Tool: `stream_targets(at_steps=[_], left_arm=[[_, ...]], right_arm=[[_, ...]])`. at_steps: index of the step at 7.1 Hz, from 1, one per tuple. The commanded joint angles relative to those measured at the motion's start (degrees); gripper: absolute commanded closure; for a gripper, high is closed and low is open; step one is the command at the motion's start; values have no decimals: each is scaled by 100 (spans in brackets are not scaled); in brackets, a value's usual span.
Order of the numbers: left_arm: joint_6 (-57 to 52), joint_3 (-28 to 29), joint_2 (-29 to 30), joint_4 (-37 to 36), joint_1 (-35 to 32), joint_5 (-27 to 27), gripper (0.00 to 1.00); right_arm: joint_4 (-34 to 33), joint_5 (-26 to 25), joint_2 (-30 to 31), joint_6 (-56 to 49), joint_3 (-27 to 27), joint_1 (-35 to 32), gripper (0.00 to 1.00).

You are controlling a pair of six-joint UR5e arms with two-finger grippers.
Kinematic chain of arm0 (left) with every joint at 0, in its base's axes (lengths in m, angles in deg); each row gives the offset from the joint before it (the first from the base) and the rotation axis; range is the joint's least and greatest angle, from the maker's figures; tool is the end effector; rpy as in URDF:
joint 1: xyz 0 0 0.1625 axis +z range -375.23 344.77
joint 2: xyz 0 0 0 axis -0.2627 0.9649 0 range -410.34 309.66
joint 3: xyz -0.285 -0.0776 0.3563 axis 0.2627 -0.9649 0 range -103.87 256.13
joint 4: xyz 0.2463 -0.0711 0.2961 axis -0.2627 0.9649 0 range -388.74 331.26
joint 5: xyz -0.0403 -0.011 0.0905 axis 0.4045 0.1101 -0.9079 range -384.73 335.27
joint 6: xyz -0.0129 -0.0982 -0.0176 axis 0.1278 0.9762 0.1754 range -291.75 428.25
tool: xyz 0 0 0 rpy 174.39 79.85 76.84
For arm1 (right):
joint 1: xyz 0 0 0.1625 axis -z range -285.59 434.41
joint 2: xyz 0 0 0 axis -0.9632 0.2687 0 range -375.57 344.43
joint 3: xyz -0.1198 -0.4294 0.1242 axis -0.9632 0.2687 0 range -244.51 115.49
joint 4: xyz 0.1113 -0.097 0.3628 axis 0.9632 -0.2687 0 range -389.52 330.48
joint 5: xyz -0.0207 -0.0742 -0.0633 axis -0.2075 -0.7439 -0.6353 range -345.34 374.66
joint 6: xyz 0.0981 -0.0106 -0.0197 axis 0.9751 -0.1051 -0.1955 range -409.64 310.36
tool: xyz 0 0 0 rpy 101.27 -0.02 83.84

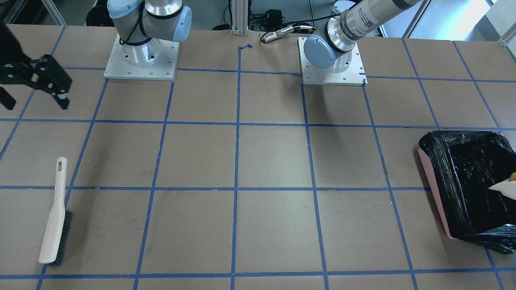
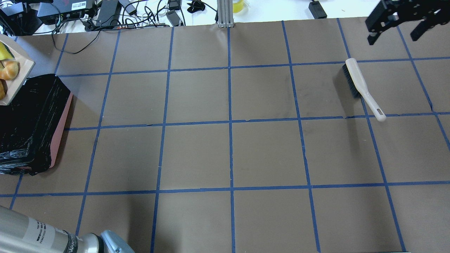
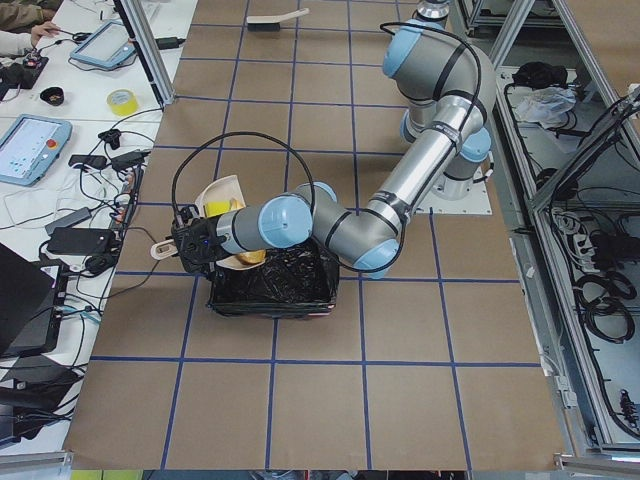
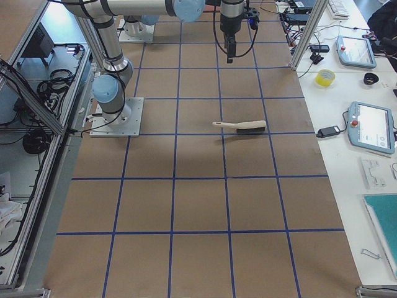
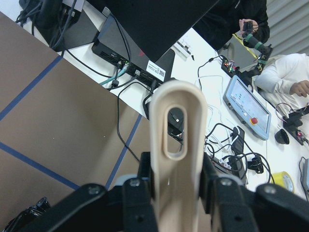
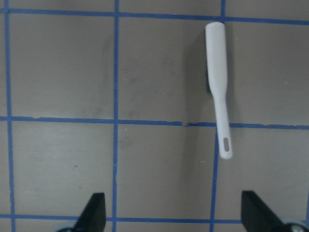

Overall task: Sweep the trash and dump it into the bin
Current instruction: 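Hold the dustpan tilted over the bin to empty it with left gripper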

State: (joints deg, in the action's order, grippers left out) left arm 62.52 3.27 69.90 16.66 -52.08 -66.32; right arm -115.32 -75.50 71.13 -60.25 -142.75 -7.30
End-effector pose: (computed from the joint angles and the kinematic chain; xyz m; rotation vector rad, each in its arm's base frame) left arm 0.4444 -0.5937 0.4739 0.6939 -2.3443 1.1314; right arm 0.0598 -0.5119 0.5857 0.0630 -3.1240 0.1139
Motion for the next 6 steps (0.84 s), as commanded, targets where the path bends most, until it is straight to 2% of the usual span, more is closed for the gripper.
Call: stream_targets(at_steps=[1,3,5,6], left_arm=[[-804,-62,-18,-23,221,536,100],[-1596,-114,-18,-23,257,993,100],[-2151,-438,-35,-101,266,1607,100],[-2074,-361,-157,-102,266,1524,100]], right_arm=[[55,77,-4,1396,116,-1037,0],[55,104,66,1684,-102,-1198,0],[-24,104,233,1640,-349,-1198,0],[-68,104,234,1640,-350,-1198,0]])
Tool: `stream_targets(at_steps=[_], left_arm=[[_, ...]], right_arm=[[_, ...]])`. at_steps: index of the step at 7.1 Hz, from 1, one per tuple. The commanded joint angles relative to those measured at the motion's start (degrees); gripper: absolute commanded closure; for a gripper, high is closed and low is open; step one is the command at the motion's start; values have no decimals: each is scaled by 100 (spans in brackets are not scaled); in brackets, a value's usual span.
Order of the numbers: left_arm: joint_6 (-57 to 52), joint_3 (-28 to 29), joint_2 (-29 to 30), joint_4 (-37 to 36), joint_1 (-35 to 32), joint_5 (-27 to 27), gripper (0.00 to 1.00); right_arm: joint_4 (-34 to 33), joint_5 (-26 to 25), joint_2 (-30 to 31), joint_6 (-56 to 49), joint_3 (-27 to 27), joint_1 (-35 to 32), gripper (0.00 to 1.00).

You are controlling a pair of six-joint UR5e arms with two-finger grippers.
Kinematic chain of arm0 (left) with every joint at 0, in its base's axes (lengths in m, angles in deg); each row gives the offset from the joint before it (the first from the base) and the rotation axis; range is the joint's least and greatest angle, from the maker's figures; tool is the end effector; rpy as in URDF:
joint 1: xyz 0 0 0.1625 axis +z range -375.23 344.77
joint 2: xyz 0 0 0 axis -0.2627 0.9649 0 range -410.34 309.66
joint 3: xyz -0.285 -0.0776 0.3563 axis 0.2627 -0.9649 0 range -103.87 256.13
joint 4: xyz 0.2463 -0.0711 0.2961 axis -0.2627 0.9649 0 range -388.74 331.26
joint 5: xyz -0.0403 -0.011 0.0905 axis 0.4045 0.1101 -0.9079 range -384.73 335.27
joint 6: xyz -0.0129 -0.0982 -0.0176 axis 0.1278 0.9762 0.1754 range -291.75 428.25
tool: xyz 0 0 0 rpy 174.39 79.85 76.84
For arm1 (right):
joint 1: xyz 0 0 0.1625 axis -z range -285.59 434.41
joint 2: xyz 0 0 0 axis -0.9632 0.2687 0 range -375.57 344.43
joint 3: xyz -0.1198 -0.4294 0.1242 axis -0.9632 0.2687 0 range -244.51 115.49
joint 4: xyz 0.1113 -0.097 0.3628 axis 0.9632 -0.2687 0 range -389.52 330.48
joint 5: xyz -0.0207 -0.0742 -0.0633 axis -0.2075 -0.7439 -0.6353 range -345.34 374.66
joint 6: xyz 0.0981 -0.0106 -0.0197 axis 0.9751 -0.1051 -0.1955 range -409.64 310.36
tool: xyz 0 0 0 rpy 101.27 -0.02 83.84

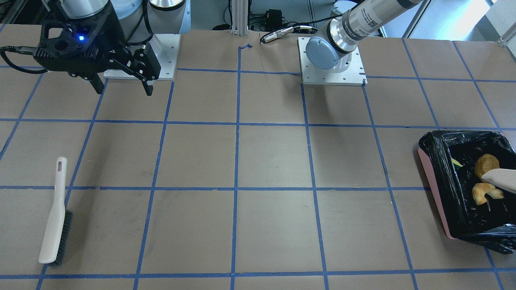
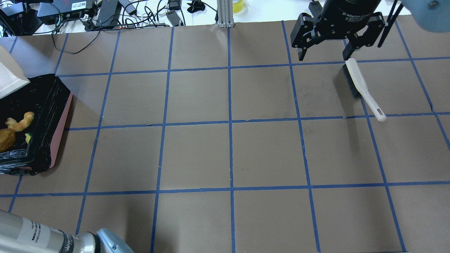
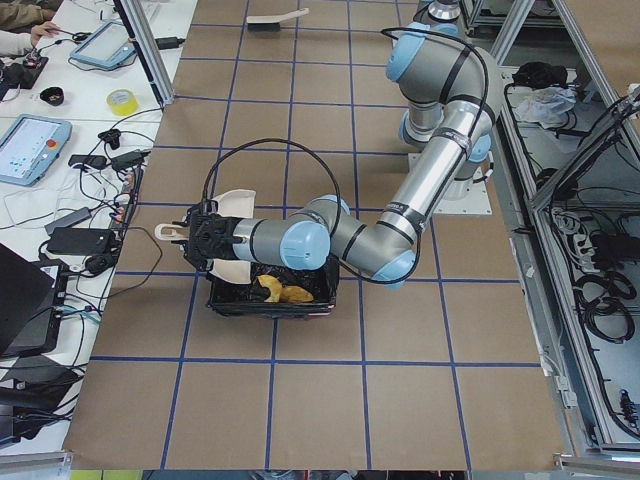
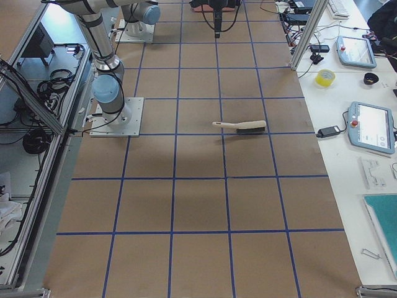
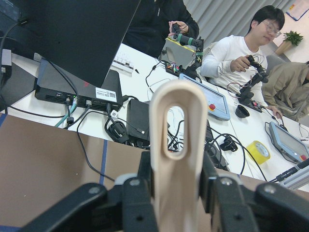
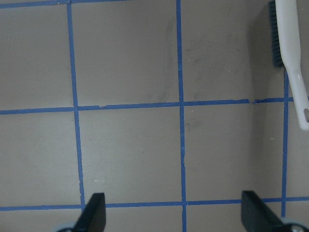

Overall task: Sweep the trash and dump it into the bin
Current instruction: 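Hold the dustpan tilted over the bin to empty it with left gripper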

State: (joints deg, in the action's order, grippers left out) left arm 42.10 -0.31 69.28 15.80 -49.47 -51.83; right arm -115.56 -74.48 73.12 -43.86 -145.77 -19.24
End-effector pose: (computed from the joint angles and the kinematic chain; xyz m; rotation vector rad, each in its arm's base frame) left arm 0.4467 -0.5736 0.4719 0.2270 -2.2769 1.3532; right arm 0.1652 -0.4719 0.5784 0.0574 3.1197 -0.0922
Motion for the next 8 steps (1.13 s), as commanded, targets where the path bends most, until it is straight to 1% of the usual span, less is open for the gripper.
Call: stream_targets(at_steps=[1,2,3,4,5,7,8], left_arm=[[213,-20,-297,-24,-4,-188,100],[233,-20,-429,-41,-30,-382,100],[685,-29,-605,54,-74,-575,100],[1351,-90,-711,73,-196,-1230,100],[1784,-108,-773,195,-441,-1750,100],[3495,-108,-896,257,-1309,-3425,100],[4094,-108,-905,257,-1835,-3982,100]], right_arm=[[-122,11,26,-7,-56,-4,0],[-123,11,26,-7,-74,-4,0],[-123,11,26,-7,-74,-4,0],[-123,11,26,-7,-74,-4,0],[-123,11,26,-7,-74,-4,0],[-123,11,26,-16,-74,-4,0],[-123,11,26,-16,-74,-4,0]])
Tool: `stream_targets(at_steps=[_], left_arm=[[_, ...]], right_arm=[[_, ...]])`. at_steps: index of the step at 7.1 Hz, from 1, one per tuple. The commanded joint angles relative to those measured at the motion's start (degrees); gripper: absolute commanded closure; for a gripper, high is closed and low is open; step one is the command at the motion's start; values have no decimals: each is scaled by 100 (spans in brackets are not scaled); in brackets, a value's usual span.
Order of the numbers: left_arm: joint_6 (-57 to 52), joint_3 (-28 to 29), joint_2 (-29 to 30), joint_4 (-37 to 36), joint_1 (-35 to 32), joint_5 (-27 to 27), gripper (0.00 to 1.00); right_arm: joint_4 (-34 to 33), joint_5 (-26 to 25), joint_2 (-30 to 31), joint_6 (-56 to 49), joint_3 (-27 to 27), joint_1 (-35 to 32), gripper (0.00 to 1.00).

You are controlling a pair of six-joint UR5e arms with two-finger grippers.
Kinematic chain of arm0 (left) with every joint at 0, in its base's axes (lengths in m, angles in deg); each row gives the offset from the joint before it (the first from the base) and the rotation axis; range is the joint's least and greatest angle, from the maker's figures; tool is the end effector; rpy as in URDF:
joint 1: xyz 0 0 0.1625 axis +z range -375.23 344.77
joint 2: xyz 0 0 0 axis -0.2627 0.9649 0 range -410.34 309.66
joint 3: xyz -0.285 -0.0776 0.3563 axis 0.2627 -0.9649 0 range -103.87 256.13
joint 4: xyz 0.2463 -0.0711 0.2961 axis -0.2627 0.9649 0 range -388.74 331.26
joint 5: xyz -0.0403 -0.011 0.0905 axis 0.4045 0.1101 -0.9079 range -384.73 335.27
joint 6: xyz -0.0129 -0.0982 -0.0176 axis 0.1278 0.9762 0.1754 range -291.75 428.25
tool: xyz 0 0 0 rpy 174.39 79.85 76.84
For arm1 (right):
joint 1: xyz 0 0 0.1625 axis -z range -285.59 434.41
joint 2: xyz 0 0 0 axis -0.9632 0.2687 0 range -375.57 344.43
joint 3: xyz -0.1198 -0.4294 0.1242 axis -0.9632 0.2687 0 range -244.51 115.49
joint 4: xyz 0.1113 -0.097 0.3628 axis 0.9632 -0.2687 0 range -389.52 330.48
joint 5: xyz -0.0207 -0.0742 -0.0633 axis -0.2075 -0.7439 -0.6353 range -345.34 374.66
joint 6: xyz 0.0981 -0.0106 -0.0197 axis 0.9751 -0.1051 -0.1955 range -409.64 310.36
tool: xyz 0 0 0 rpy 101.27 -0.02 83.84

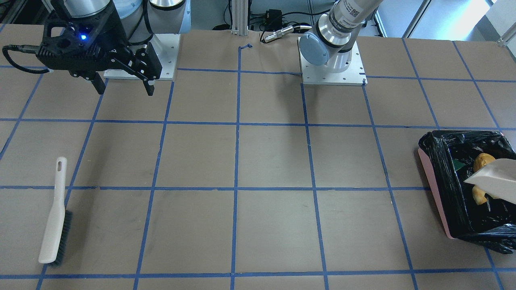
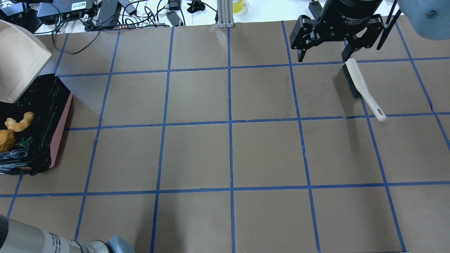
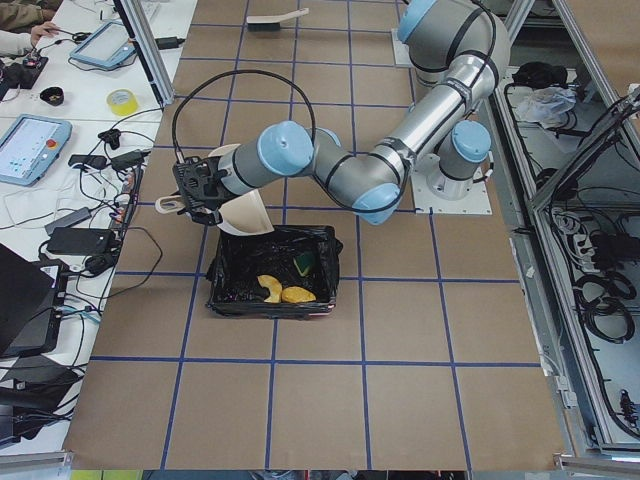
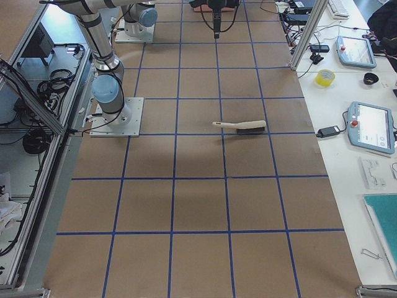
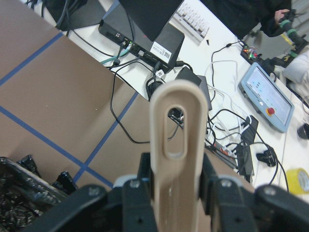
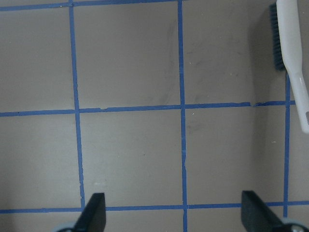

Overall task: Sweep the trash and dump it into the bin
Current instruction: 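Hold the dustpan tilted over the bin to empty it with left gripper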

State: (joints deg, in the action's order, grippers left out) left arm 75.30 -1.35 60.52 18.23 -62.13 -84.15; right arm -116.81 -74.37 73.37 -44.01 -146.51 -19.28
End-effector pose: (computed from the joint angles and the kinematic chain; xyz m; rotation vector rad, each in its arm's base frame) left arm 0.3165 -0.6083 0.5270 0.9164 -2.4912 1.0090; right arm 0.1657 -0.4714 0.5767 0.0519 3.1162 -0.1125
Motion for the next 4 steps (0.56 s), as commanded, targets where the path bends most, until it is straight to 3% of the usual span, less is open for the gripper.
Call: stream_targets(at_steps=[1,3,4], left_arm=[[1737,-39,-12,40,-1079,-1651,100],[3205,-231,66,232,-1872,-2824,100],[3710,-328,145,416,-2163,-3072,100]], right_arm=[[2,0,0,-1,0,0,0],[2,0,0,-1,0,0,0],[2,-9,-17,-1,-9,9,0]])
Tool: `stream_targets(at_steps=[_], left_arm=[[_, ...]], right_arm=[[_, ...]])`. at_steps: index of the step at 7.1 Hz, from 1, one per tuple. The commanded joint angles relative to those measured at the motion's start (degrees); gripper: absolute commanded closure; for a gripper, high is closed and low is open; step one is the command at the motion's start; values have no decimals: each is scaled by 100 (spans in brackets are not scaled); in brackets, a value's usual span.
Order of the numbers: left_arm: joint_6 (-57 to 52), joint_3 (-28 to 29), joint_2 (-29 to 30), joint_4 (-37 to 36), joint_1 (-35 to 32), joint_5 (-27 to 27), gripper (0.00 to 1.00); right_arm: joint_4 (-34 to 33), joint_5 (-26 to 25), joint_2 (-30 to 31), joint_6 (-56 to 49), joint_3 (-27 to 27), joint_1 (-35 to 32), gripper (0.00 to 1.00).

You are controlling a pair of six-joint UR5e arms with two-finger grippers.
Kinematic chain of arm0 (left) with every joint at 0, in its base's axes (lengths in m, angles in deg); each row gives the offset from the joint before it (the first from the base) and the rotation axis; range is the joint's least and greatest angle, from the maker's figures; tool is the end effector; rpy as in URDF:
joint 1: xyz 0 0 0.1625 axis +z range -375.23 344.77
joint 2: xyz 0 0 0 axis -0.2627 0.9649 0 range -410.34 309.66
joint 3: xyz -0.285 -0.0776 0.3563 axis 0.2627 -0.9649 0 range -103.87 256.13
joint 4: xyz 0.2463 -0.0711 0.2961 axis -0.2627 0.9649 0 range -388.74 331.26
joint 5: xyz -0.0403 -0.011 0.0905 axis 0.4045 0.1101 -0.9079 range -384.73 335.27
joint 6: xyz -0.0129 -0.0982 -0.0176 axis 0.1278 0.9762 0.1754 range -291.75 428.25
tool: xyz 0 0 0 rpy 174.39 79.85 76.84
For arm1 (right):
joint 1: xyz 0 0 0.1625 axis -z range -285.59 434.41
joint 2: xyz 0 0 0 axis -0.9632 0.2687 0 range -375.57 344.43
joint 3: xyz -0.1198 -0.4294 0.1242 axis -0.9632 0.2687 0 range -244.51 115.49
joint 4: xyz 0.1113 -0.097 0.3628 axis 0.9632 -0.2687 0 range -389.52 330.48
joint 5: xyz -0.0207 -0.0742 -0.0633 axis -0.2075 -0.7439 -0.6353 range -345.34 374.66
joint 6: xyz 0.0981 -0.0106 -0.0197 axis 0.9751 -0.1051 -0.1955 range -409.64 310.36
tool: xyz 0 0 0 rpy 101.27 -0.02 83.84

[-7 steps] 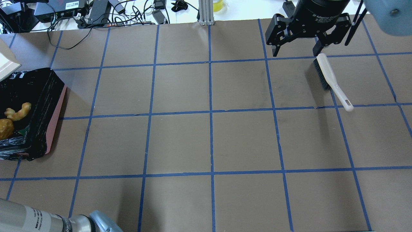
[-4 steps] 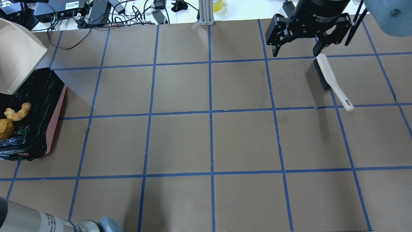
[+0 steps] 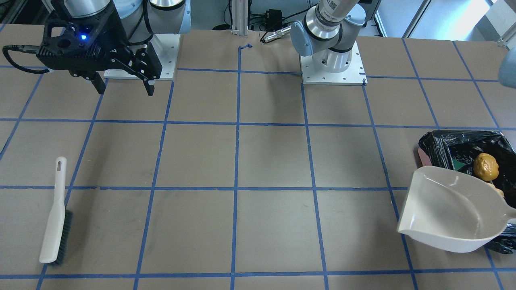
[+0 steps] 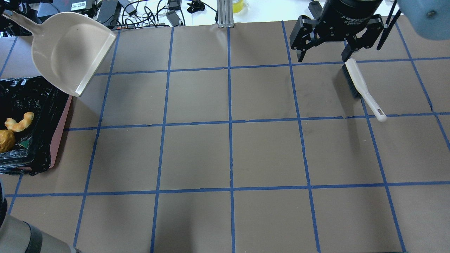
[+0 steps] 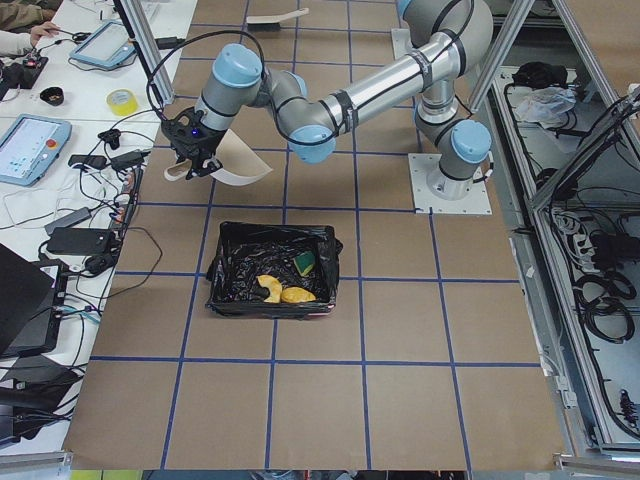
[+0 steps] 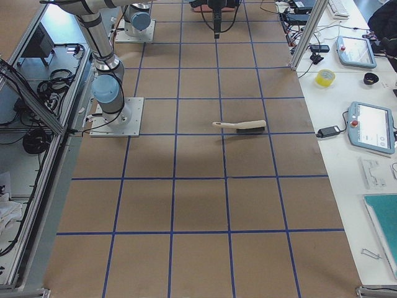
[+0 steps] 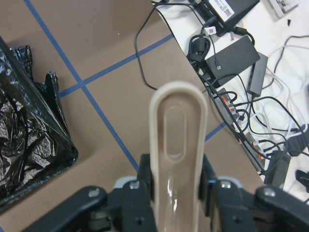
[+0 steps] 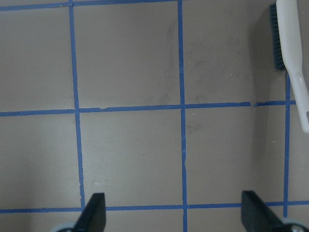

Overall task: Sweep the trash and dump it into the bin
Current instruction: 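Lower the empty dustpan back onto the table with left gripper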

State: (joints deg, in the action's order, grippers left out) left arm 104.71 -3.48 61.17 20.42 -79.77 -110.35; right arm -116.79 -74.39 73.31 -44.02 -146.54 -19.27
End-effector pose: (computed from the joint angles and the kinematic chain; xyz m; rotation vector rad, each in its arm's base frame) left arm 0.1596 -0.6632 0.4843 1.4776 -2.5204 0.7607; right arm 0.1656 -0.4718 0.5759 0.0519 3.1168 -0.1096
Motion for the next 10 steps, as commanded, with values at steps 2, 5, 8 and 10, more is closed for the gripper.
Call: stream_targets(at_steps=[2,5,8,10], left_arm=[[1859,-344,274,216,-796,-472,100],[3235,-441,748,339,-1201,-890,100],[3322,-424,1081,489,-1465,-1571,100],[3454,-406,1259,550,-1570,-1571,100]], right_arm=[[0,-7,-11,-17,-6,7,0],[0,-7,-2,-18,-6,16,0],[0,108,-11,-18,-6,16,0],[0,116,-2,-18,-6,16,0]])
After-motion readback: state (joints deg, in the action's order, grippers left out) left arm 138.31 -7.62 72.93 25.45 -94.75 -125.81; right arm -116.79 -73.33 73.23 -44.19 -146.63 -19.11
